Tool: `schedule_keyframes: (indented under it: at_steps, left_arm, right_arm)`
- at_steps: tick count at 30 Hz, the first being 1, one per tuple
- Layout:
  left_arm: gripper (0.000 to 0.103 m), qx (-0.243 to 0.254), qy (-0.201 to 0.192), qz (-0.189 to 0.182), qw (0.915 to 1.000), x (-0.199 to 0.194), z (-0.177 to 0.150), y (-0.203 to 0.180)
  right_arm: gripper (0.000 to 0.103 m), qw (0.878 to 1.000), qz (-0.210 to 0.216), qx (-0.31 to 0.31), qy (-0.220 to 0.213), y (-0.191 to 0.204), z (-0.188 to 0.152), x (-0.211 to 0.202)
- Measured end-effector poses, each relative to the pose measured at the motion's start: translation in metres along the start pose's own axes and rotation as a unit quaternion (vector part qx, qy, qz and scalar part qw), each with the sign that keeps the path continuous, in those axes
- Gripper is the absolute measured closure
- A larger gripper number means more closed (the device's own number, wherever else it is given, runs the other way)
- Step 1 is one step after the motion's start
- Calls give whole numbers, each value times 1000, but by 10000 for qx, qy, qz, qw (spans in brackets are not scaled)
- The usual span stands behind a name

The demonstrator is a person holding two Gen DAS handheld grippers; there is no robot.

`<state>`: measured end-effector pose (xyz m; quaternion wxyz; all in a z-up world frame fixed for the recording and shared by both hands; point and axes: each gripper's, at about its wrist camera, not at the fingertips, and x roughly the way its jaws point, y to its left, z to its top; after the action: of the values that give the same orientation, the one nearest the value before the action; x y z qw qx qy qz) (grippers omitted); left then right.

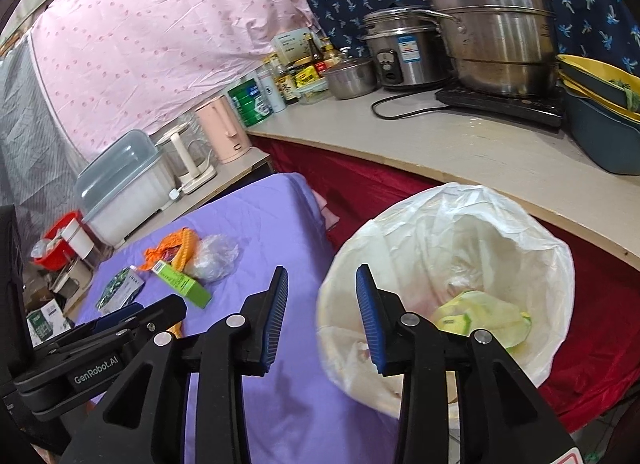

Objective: Collect trash
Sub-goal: 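Move both open tools back over the table toward the remaining trash, then grasp the green milk carton with the left tool while the right tool grasps an orange foam sleeve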

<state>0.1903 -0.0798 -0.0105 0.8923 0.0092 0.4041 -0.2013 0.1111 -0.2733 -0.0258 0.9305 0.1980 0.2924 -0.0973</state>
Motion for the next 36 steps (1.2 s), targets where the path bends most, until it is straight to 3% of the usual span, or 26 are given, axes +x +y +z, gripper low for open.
schedule_keyframes:
  at_steps: [5,16,36]
  left_arm:
    - [32,-235,4,212,9995,-5,-8,36]
    - [32,-891,69,636,9940,-11,-23,128]
    - [31,-1182,5,1436,9825,2,-10,258]
  right_arm:
    - [63,9997,158,-161,105,29,-10,8]
    - [63,9972,477,-415,396,87,-25,38]
    - [63,9924,787,-659,672,174,-9,129]
